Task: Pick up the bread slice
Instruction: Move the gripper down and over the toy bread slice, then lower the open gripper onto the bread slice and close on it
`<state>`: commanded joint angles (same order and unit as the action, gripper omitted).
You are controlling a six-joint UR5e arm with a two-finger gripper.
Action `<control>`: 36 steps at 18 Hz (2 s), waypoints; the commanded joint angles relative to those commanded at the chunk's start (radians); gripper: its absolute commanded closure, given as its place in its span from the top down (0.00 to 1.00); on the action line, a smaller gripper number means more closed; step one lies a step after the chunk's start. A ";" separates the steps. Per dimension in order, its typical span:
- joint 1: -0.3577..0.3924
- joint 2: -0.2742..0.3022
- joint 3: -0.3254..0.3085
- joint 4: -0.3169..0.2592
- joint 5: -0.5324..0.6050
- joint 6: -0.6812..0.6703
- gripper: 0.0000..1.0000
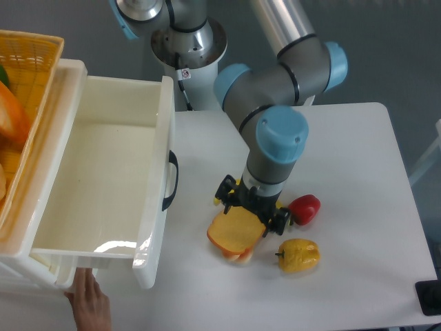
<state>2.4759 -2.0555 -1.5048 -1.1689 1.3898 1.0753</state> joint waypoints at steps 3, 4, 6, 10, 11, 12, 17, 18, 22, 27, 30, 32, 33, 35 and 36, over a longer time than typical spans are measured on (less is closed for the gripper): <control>-0.008 -0.018 -0.006 0.018 0.000 0.002 1.00; -0.009 -0.028 -0.006 0.032 0.000 0.006 1.00; -0.009 -0.041 -0.003 0.037 0.000 0.017 1.00; -0.005 -0.058 0.017 0.037 0.000 0.054 1.00; -0.005 -0.063 0.018 0.037 0.000 0.067 1.00; -0.005 -0.071 0.018 0.043 0.000 0.075 1.00; -0.005 -0.106 0.014 0.072 0.000 0.089 1.00; -0.005 -0.109 0.017 0.072 -0.002 0.097 1.00; -0.002 -0.114 0.018 0.071 -0.002 0.118 1.00; -0.002 -0.121 0.011 0.071 -0.002 0.123 1.00; -0.002 -0.121 0.011 0.071 -0.002 0.123 1.00; -0.002 -0.120 0.011 0.069 -0.002 0.123 0.90; -0.002 -0.120 0.011 0.069 -0.002 0.123 0.82; -0.002 -0.120 0.011 0.069 -0.002 0.121 0.59; -0.002 -0.120 0.011 0.069 -0.002 0.118 0.48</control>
<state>2.4743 -2.1752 -1.4941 -1.0999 1.3883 1.1935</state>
